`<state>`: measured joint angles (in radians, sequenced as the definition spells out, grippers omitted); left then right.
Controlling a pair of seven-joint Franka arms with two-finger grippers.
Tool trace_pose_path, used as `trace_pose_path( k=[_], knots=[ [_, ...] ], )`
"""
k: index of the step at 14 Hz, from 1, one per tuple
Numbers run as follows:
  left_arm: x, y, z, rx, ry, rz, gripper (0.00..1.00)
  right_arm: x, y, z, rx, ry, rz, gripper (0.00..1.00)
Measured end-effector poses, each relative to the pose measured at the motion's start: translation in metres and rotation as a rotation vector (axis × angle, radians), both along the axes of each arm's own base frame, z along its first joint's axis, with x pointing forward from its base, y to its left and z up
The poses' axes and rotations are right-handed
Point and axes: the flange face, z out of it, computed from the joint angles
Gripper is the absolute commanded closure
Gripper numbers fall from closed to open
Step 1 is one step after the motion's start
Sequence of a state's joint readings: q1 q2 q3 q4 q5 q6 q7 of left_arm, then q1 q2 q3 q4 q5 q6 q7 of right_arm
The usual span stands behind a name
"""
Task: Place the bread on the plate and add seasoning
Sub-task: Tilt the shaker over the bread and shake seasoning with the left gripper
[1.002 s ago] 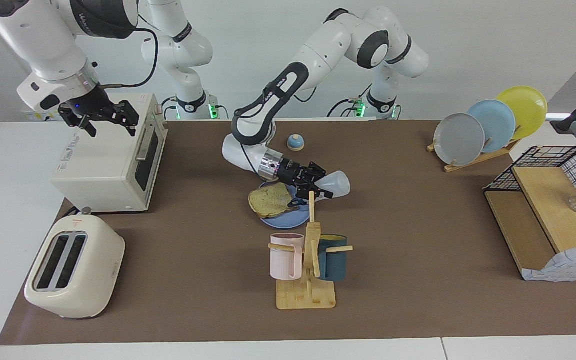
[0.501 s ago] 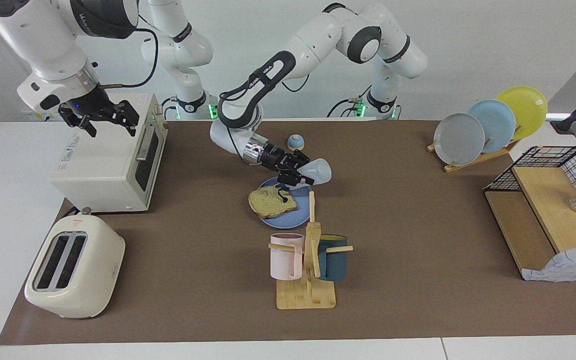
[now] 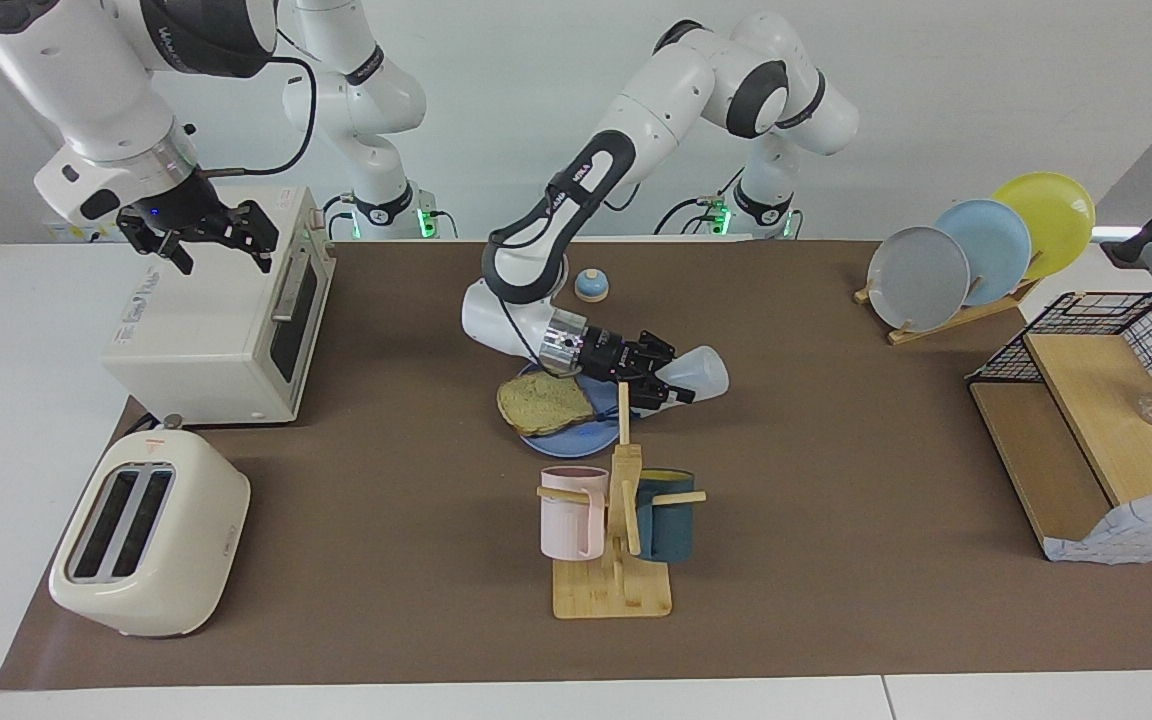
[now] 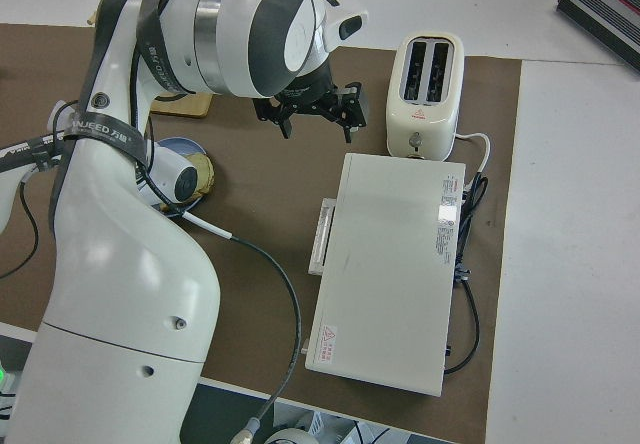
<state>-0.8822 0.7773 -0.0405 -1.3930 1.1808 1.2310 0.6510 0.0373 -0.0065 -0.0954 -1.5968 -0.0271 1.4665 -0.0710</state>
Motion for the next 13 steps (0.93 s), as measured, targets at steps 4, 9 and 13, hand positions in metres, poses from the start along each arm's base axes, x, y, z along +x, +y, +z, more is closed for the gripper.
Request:
trace_pose_path(
  k=[4, 9, 13],
  knots=[
    [-0.017, -0.018, -0.001, -0.007, 0.008, -0.036, 1.00, 0.000, 0.000, 0.000, 0.000, 0.000, 0.000, 0.00],
    [-0.087, -0.072, 0.014, -0.058, 0.045, -0.099, 1.00, 0.000, 0.000, 0.000, 0.000, 0.000, 0.000, 0.00],
    [-0.068, -0.050, 0.095, -0.278, 0.010, 0.013, 1.00, 0.000, 0.000, 0.000, 0.000, 0.000, 0.000, 0.00]
  ],
)
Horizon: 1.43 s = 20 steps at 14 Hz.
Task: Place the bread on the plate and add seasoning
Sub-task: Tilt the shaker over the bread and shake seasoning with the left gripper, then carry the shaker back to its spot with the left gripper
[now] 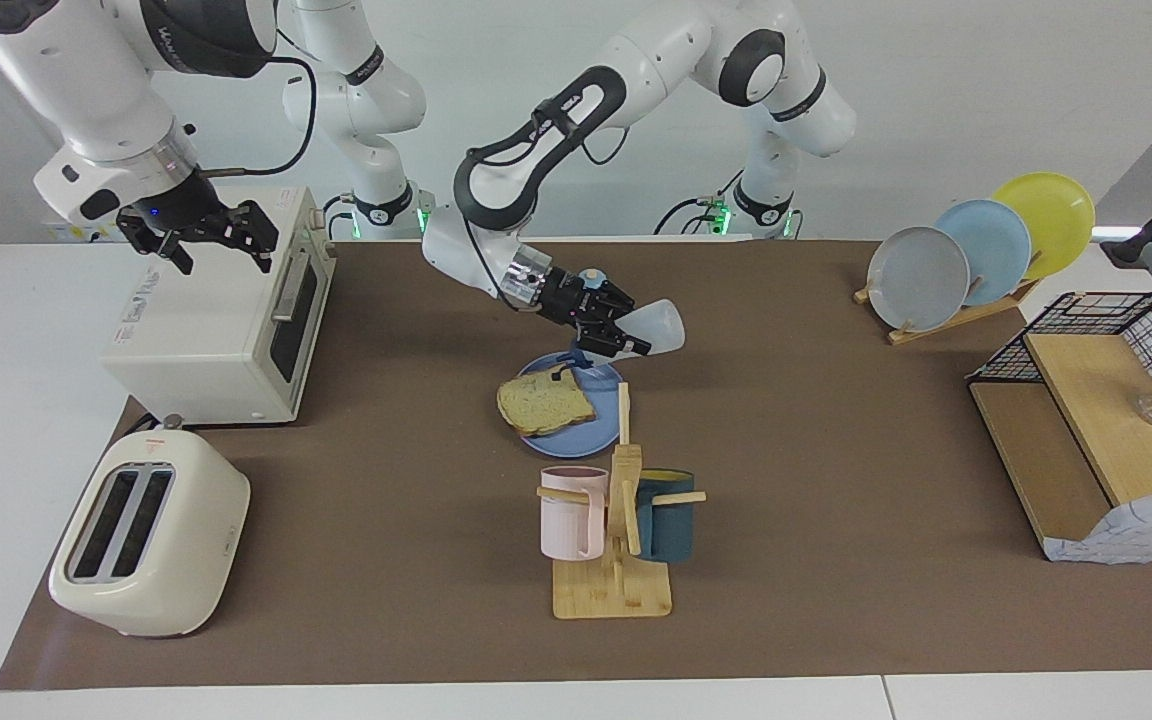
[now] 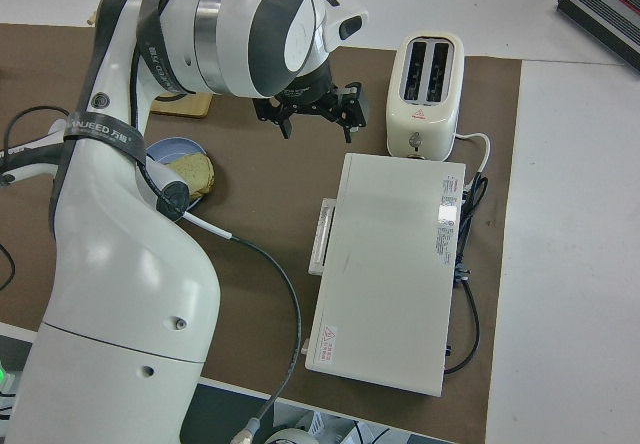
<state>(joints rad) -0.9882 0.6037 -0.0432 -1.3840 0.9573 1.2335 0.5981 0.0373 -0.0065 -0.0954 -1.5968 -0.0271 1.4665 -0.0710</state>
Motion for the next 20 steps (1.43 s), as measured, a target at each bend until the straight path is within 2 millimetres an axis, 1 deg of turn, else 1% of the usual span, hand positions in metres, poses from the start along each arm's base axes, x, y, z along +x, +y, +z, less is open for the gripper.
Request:
trace_pose_path(
  k=[2, 3, 5, 6, 7, 8, 10, 11, 12, 13, 15, 20],
  knots=[
    [0.012, 0.018, 0.025, -0.151, -0.021, 0.093, 1.00, 0.000, 0.000, 0.000, 0.000, 0.000, 0.000, 0.00],
    [0.016, 0.026, 0.031, -0.197, -0.030, 0.131, 1.00, 0.000, 0.000, 0.000, 0.000, 0.000, 0.000, 0.00],
    [0.023, 0.035, 0.033, -0.311, -0.040, 0.203, 1.00, 0.000, 0.000, 0.000, 0.000, 0.000, 0.000, 0.00],
    [0.029, 0.041, 0.036, -0.383, -0.044, 0.236, 1.00, 0.000, 0.000, 0.000, 0.000, 0.000, 0.000, 0.00],
    [0.039, 0.052, 0.043, -0.466, -0.045, 0.270, 1.00, 0.000, 0.000, 0.000, 0.000, 0.000, 0.000, 0.00],
    [0.050, 0.069, 0.057, -0.560, -0.043, 0.300, 1.00, 0.000, 0.000, 0.000, 0.000, 0.000, 0.000, 0.00],
    [0.070, 0.116, 0.084, -0.737, -0.058, 0.362, 1.00, 0.000, 0.000, 0.000, 0.000, 0.000, 0.000, 0.00],
    [0.077, 0.139, 0.092, -0.817, -0.074, 0.392, 1.00, 0.000, 0.000, 0.000, 0.000, 0.000, 0.000, 0.00],
    [0.081, 0.158, 0.096, -0.892, -0.094, 0.424, 1.00, 0.000, 0.000, 0.000, 0.000, 0.000, 0.000, 0.00],
    [0.084, 0.173, 0.097, -0.955, -0.117, 0.452, 1.00, 0.000, 0.000, 0.000, 0.000, 0.000, 0.000, 0.00],
    [0.091, 0.194, 0.094, -1.071, -0.165, 0.503, 1.00, 0.000, 0.000, 0.000, 0.000, 0.000, 0.000, 0.00],
    [0.118, 0.230, 0.076, -1.341, -0.416, 0.644, 1.00, 0.000, 0.000, 0.000, 0.000, 0.000, 0.000, 0.00]
  ],
)
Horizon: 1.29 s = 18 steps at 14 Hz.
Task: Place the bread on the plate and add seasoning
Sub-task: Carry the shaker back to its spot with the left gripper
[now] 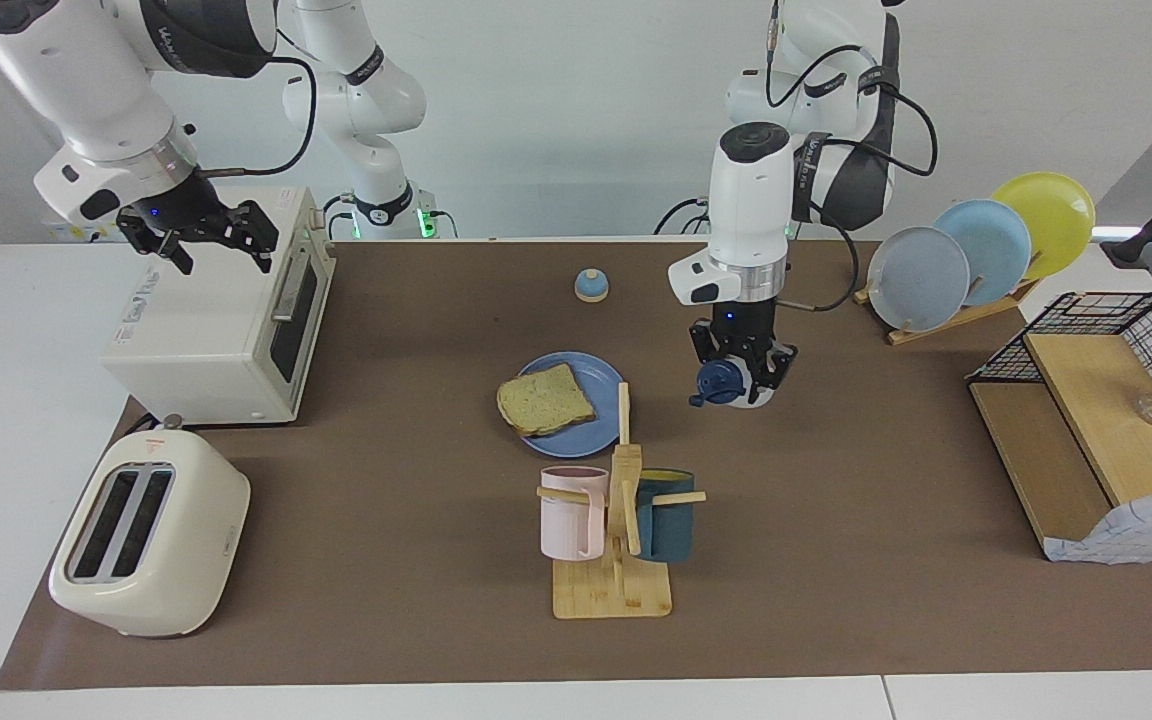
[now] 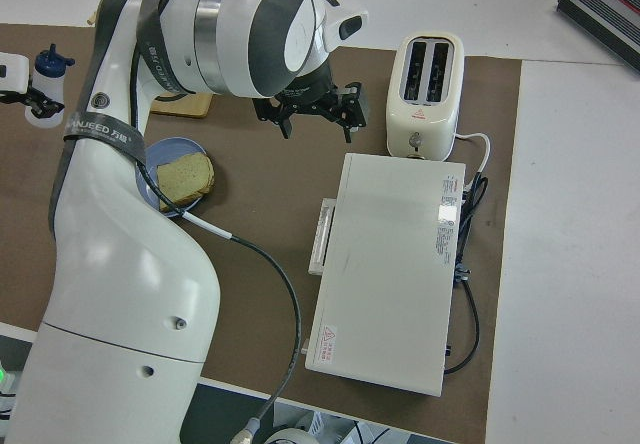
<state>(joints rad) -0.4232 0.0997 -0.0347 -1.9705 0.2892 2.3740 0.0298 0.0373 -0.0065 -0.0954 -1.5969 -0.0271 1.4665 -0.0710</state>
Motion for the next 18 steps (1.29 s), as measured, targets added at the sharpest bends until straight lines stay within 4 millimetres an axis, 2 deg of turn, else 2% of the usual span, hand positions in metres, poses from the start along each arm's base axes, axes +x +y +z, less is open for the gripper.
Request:
trace_pose_path(
  k=[5, 9, 12, 15, 17, 18],
  knots=[
    [0.014, 0.038, -0.025, -0.288, -0.199, 0.227, 1.00, 0.000, 0.000, 0.000, 0.000, 0.000, 0.000, 0.00],
    [0.034, 0.073, -0.047, -0.423, -0.313, 0.292, 1.00, 0.000, 0.000, 0.000, 0.000, 0.000, 0.000, 0.00],
    [0.046, 0.088, -0.089, -0.499, -0.380, 0.283, 1.00, 0.000, 0.000, 0.000, 0.000, 0.000, 0.000, 0.00],
    [0.059, 0.110, -0.135, -0.486, -0.433, 0.235, 1.00, 0.000, 0.000, 0.000, 0.000, 0.000, 0.000, 0.00],
    [0.069, 0.121, -0.150, -0.442, -0.464, 0.213, 1.00, 0.000, 0.000, 0.000, 0.000, 0.000, 0.000, 0.00],
    [0.072, 0.121, -0.154, -0.417, -0.473, 0.202, 1.00, 0.000, 0.000, 0.000, 0.000, 0.000, 0.000, 0.00]
  ],
)
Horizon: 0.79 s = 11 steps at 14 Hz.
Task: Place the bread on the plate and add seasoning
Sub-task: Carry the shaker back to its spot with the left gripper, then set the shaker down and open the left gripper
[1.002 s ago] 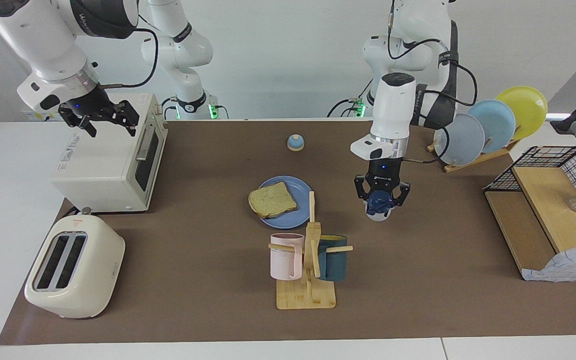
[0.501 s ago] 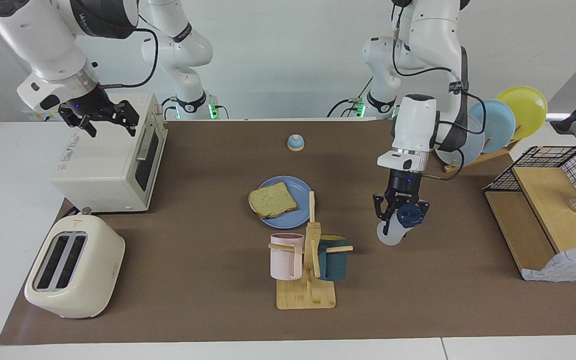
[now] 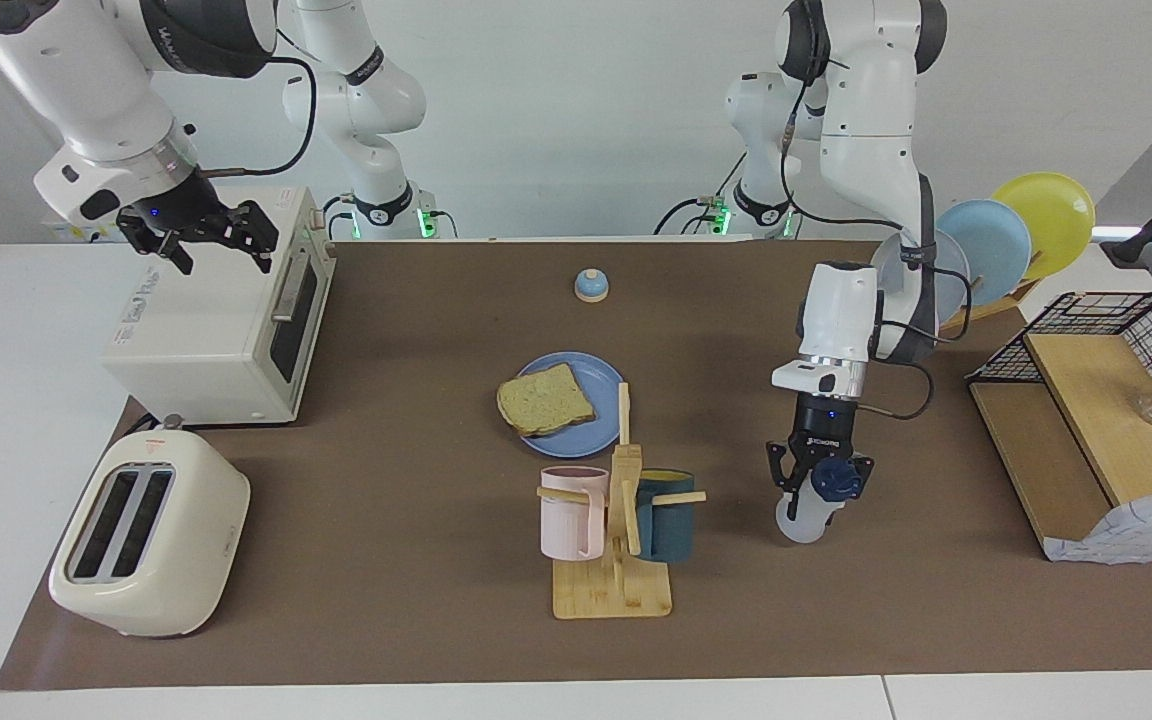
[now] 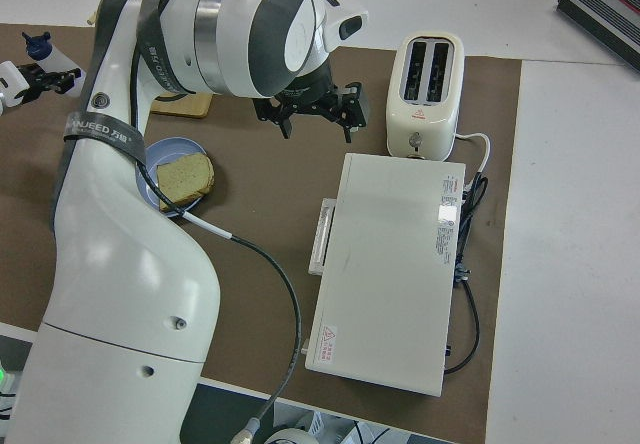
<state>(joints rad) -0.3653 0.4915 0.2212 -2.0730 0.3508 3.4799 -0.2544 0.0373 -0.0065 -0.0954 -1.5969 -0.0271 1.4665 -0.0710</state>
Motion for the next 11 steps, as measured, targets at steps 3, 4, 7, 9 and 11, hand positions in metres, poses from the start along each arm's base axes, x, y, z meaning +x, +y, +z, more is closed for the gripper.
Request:
trace_pose_path(
  k=[3, 4, 7, 9, 11],
  knots=[
    [0.001, -0.015, -0.008, 0.058, -0.009, -0.028, 1.00, 0.000, 0.000, 0.000, 0.000, 0.000, 0.000, 0.00],
    [0.001, -0.019, -0.010, 0.064, -0.008, -0.035, 1.00, 0.000, 0.000, 0.000, 0.000, 0.000, 0.000, 0.00],
    [0.000, -0.020, -0.014, 0.079, -0.005, -0.046, 1.00, 0.000, 0.000, 0.000, 0.000, 0.000, 0.000, 0.00],
    [0.001, -0.017, -0.015, 0.094, -0.006, -0.055, 1.00, 0.000, 0.000, 0.000, 0.000, 0.000, 0.000, 0.00],
    [0.001, -0.016, -0.015, 0.101, -0.006, -0.059, 0.98, 0.000, 0.000, 0.000, 0.000, 0.000, 0.000, 0.00]
  ],
)
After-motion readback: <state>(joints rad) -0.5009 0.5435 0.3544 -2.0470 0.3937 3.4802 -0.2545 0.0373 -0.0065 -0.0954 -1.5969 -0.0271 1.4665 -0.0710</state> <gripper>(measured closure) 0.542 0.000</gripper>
